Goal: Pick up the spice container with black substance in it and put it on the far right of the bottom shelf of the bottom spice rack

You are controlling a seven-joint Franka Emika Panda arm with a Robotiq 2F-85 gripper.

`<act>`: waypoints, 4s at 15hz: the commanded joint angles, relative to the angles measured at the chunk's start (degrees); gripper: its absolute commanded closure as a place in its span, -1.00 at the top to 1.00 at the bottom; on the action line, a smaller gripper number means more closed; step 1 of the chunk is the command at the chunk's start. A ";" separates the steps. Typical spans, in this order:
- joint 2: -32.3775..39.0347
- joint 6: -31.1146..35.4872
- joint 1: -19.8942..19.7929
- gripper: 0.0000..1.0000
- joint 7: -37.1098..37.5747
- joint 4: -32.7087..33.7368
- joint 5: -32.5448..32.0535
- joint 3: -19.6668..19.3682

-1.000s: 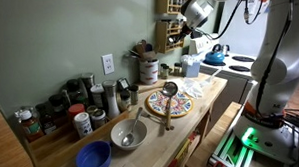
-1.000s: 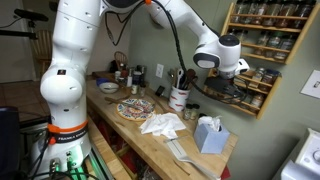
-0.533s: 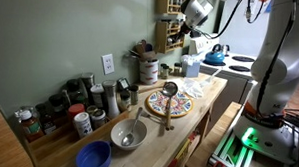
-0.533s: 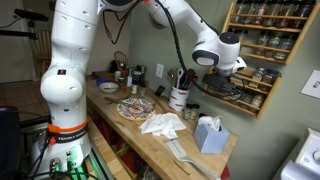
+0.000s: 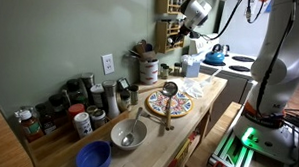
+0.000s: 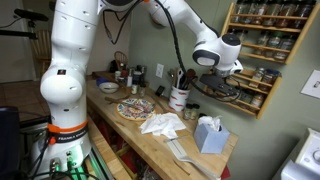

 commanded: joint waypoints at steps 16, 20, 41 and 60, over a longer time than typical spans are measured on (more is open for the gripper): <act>-1.06 2.89 -0.06 -1.00 -2.38 -1.31 3.79 0.11; -1.12 2.29 -0.23 -1.00 -0.43 -1.65 0.73 -0.19; -9.26 0.16 0.59 1.00 5.75 -5.30 -6.34 -1.54; 0.97 6.83 0.07 1.00 0.34 2.36 2.51 1.20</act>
